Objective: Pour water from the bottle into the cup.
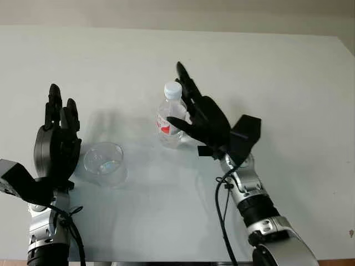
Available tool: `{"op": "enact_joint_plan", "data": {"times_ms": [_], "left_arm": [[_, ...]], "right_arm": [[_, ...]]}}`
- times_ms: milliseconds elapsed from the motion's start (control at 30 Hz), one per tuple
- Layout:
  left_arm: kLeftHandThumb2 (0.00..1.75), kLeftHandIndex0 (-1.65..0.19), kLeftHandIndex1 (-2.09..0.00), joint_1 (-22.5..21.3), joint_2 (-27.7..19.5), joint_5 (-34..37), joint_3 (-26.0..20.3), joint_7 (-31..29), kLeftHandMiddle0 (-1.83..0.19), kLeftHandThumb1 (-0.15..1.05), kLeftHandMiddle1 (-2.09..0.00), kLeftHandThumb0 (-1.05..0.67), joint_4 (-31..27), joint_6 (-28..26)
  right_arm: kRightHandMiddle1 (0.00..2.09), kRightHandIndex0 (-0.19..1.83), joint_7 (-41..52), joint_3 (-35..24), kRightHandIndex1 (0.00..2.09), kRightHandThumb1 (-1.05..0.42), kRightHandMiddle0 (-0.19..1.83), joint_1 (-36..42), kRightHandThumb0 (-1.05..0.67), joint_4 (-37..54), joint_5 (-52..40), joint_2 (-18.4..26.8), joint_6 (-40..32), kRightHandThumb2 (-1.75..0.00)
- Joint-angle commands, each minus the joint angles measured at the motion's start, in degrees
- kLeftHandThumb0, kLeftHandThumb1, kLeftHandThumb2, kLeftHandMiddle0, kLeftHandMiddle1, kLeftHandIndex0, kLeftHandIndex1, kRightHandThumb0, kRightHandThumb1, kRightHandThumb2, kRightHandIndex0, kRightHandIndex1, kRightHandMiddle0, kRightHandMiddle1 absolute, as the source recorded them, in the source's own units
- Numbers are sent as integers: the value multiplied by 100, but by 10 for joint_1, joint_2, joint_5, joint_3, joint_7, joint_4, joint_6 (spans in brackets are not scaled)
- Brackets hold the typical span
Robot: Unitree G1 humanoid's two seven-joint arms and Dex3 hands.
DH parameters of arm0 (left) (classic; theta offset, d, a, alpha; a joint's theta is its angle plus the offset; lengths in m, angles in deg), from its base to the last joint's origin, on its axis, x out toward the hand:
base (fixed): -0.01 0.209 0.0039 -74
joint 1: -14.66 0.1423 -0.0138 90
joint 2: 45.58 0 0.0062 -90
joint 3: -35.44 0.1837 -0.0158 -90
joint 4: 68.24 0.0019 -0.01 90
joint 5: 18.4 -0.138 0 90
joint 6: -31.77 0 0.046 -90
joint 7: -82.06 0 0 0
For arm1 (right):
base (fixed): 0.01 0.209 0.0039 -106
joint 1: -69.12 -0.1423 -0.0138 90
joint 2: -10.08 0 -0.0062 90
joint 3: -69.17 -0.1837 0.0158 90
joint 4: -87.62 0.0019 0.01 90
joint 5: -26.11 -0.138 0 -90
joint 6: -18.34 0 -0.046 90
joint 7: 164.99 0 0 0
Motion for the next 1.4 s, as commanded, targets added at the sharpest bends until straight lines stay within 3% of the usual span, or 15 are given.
{"op": "enact_joint_plan", "data": {"times_ms": [0, 333, 533, 567, 633, 667, 733, 767, 833, 900, 1033, 1267, 1367], "left_arm": [[53, 17, -5, -2, -2, -4, -2, 0, 16, 105, -6, -77, 9, 4], [52, 14, -6, -10, -4, -8, -1, 1, 13, 105, -6, -78, 13, 5], [51, 15, -6, -10, -1, -8, 1, 3, 13, 105, -6, -78, 11, 3], [51, 15, -6, -10, 0, -6, 1, 2, 13, 105, -6, -77, 11, 3], [51, 16, -5, -8, 1, -2, 2, -1, 14, 105, -5, -77, 11, 2], [51, 16, -5, -8, 1, -2, 2, -2, 15, 105, -5, -77, 10, 2], [52, 17, -5, -8, 3, -3, 3, -1, 14, 105, -5, -77, 9, 3], [52, 17, -5, -8, 4, -4, 4, -1, 14, 105, -5, -77, 9, 3], [52, 17, -5, -8, 5, -8, 6, 2, 14, 105, -5, -77, 8, 4], [52, 16, -5, -8, 7, -11, 8, 6, 14, 105, -6, -77, 7, 3], [51, 15, -6, -9, 9, -14, 12, 14, 13, 105, -6, -77, 3, 0], [51, 15, -6, -15, 8, -15, 13, 13, 15, 105, -5, -76, 13, 7], [52, 15, -5, -15, 7, -16, 12, 12, 16, 105, -5, -76, 16, 9]], "right_arm": [[0, -19, 4, -1, 0, -94, -19, -13, -104, -12, -2, -6, 8, -5], [0, -19, 23, -3, 0, -92, -19, -27, -104, -45, -6, -19, 13, -5], [5, -12, 52, -22, 4, -87, -10, -35, -86, -60, -41, -29, -3, -4], [40, -4, 55, -23, 34, -85, -5, -37, -78, -61, -43, -29, -5, -5], [145, -9, 58, -24, 132, -85, -13, -42, -66, -68, -42, -28, -3, -5], [181, -4, 59, -24, 168, -85, -10, -44, -62, -70, -41, -28, 0, -5], [201, 21, 63, -23, 192, -85, 13, -49, -58, -75, -37, -26, 7, -5], [204, 43, 71, -19, 200, -86, 30, -52, -57, -79, -33, -22, 13, -6], [202, 69, 94, -10, 200, -88, 54, -59, -58, -85, -23, -11, 18, -6], [192, 100, 106, 6, 184, -93, 79, -65, -62, -84, 0, 5, 23, -6], [182, 139, 133, 28, 163, -100, 114, -72, -68, -79, 31, 27, 39, -6], [195, 161, 153, 56, 167, -104, 143, -66, -61, -39, 61, 47, 17, -14], [207, 163, 124, 56, 191, -105, 139, -53, -56, -24, 68, 42, 26, -27]]}}
